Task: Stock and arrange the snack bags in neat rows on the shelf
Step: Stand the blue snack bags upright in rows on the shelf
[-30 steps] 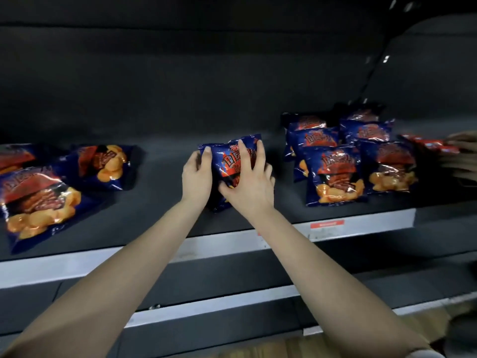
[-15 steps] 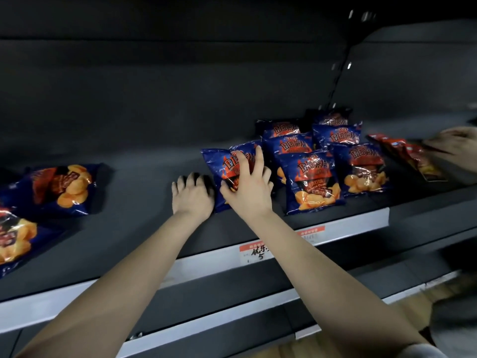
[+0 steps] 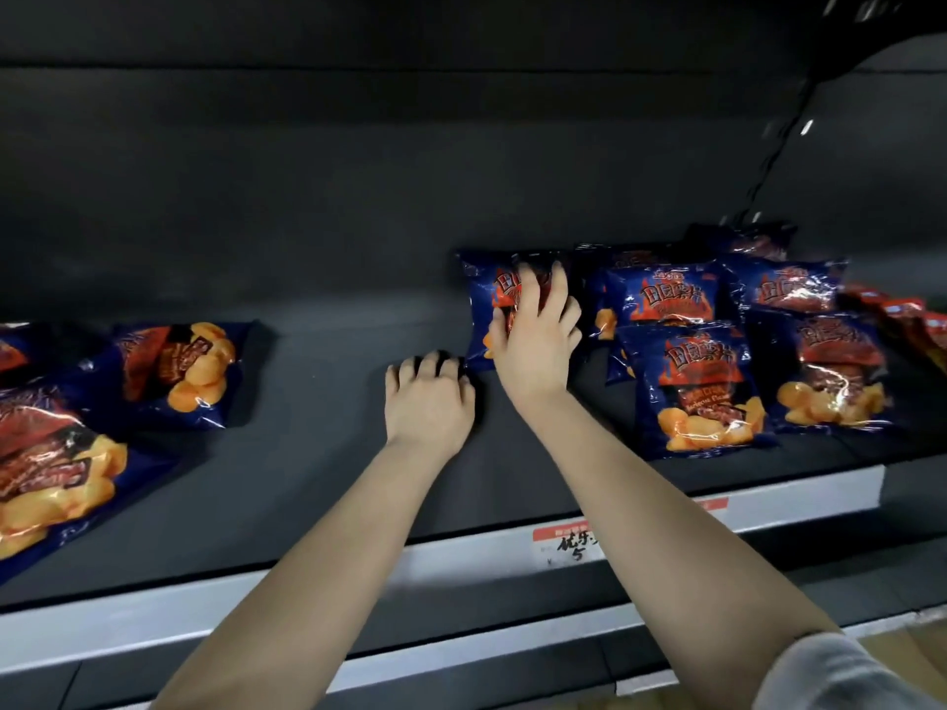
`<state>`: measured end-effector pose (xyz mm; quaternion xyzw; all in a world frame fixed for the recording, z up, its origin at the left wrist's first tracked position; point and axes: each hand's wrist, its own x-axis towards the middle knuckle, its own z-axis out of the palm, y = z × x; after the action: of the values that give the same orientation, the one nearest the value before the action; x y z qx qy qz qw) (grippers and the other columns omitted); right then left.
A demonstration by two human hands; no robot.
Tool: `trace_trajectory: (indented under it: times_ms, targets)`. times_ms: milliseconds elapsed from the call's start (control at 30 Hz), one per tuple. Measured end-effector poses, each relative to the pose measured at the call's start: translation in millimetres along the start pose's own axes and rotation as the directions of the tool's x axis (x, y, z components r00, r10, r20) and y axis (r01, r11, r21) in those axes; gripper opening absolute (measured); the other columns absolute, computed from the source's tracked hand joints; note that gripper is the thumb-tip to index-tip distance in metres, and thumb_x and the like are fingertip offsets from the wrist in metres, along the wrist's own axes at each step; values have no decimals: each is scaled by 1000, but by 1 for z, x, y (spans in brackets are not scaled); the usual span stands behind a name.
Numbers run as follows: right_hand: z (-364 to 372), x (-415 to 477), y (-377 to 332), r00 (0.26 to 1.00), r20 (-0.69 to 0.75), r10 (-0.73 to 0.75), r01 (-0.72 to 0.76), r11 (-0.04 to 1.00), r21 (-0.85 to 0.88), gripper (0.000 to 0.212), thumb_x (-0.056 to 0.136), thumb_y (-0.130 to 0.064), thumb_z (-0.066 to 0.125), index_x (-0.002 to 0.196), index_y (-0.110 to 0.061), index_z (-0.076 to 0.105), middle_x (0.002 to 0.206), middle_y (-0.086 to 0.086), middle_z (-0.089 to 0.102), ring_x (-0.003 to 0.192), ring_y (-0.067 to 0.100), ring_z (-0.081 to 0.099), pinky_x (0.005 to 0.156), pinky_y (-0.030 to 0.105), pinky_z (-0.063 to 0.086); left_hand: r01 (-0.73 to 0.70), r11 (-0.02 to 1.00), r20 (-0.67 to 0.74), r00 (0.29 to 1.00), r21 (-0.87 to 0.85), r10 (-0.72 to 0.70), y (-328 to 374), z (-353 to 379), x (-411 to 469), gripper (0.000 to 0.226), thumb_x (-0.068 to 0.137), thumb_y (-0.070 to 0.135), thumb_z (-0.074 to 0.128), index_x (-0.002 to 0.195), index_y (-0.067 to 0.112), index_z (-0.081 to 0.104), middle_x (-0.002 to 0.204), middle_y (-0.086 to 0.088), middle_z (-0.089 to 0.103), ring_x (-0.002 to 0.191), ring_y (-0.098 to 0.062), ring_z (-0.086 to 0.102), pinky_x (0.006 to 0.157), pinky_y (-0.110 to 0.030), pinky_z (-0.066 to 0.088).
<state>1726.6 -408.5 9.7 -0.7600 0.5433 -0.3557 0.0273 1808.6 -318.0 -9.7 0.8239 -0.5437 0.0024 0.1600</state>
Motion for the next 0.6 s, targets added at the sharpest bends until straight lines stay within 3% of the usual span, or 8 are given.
trace_trajectory:
  times_ms: [100,233,400,600]
  targets:
    - [13,3,0,999,-18,46,-45,999,18,59,88,-28,61,142,-18,39,150,20,30,124,45,40,88,61,42,2,1000,13,1000,-10,-2,0,1,0,42,98,33,31,136,21,44,146,1,38,134,-27,30,115,-44,15]
    - [25,5,5,995,86,55,-58,998,26,62,96,-34,47,151,-25,20,159,15,7,142,43,11,108,65,23,8,1000,23,1000,-22,-8,0,2,2,43,98,34,32,137,21,43,148,0,36,135,-28,27,116,-44,15]
    - [26,8,9,982,183,37,-35,999,-13,87,88,-60,46,152,-28,-2,159,10,-13,144,40,-9,110,64,7,18,1000,45,999,3,-18,1,4,3,45,97,37,32,139,21,39,150,-1,31,137,-29,24,116,-46,14]
    - [27,9,9,971,234,39,-18,996,-91,108,77,-66,57,151,-25,-9,158,12,-18,143,41,-13,110,65,6,21,1000,73,997,16,-22,2,2,2,48,98,40,31,142,21,35,151,-3,28,139,-29,20,116,-47,11]
